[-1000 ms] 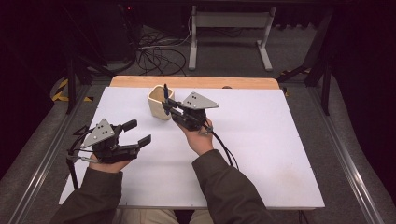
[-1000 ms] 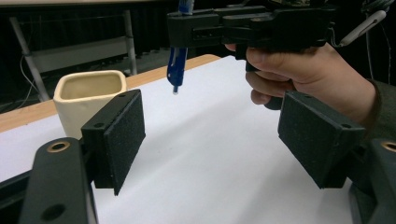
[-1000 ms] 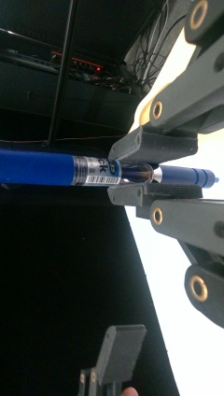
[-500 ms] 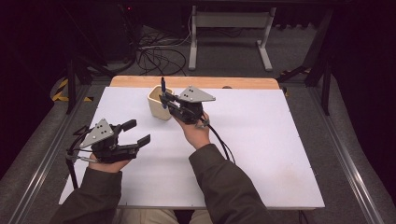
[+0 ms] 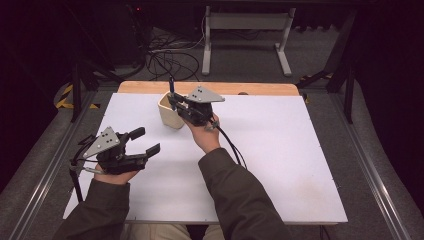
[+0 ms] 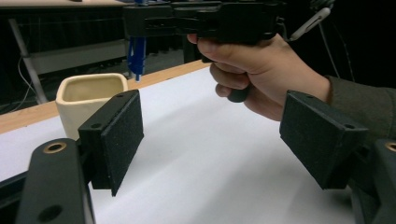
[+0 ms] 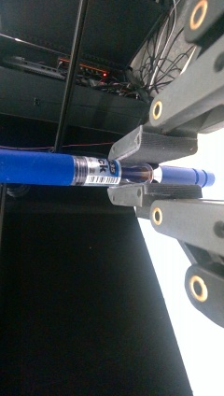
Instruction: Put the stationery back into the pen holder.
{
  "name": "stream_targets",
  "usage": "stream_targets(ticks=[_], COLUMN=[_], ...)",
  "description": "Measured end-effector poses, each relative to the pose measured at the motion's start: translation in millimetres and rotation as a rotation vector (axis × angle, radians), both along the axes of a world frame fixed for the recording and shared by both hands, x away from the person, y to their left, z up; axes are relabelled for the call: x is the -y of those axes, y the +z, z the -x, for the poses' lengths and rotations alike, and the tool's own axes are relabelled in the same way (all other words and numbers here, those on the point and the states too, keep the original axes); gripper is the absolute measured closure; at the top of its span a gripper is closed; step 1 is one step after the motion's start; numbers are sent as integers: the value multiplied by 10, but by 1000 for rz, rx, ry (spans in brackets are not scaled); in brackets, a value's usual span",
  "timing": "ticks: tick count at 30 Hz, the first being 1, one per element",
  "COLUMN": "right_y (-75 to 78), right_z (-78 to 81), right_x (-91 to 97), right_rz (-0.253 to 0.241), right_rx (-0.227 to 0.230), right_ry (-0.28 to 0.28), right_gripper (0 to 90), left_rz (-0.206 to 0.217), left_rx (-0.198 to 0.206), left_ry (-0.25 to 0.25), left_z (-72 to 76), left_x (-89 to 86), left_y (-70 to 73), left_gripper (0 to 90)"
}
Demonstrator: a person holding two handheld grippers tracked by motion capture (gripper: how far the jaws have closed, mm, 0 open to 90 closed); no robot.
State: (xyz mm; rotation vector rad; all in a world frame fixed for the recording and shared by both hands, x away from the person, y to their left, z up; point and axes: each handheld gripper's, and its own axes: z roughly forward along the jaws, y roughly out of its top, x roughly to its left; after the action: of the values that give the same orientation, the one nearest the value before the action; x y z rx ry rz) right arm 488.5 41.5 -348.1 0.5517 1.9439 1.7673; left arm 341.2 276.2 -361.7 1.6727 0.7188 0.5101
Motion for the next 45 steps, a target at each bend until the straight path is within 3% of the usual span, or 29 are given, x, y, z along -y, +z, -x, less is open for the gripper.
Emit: stream_targets(ticks=[6,26,30,34,45], right_y=[-10,25,-46,-169,-347], right_z=[-88,-325,-405,-494,-545], right_x=[-76,-187,-215,-216,-261], right_rz=[-11,-5,13,38,68], right_rx=[2,-15,-23,-62,-113], right_ry=[-10,-38,-61,-78,-80], right_gripper=[797,797,797,797,794], left_rz=[5,17,17,20,21], left_rx=[-12,1,2,2,1], left_ry=[6,12,11,12,12], left_z=[-11,25,33,31,36], left_x=[12,-27,-35,-41,-44], left_y=[-21,-1,4,-3,-3], left_gripper=[169,170,170,170,171])
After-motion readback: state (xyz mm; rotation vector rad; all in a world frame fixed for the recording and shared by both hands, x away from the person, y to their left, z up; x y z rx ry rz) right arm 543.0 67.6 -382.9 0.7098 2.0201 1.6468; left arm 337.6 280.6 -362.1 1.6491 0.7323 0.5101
